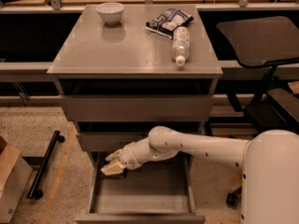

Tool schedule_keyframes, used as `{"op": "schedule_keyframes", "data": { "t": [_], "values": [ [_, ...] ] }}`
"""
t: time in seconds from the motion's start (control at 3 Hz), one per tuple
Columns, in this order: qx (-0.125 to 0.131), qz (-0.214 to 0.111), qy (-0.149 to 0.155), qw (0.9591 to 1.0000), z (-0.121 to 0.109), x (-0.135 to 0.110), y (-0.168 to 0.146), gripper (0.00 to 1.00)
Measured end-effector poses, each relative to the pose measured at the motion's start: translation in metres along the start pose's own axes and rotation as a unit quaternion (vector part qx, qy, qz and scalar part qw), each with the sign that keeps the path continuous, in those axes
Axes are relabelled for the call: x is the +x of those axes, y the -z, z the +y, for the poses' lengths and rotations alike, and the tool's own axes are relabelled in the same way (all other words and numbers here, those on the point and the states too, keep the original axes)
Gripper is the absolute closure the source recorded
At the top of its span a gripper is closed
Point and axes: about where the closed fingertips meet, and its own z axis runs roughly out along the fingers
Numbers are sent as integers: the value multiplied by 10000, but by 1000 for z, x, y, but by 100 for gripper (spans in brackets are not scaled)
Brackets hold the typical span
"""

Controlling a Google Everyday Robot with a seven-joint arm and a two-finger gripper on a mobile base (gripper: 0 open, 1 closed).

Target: Place rxbar blueberry into bottom drawer

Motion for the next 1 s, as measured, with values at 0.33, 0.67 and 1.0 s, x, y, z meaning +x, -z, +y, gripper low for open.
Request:
{"op": "schedule_keyframes", "data": {
  "t": [0.33,0.67,1.0],
  "values": [
    [-19,177,-368,9992,-12,74,-54,100],
    [-19,178,-368,9992,-12,74,-54,100],
    [-14,194,-362,9992,-16,81,-67,100]
  ]
}}
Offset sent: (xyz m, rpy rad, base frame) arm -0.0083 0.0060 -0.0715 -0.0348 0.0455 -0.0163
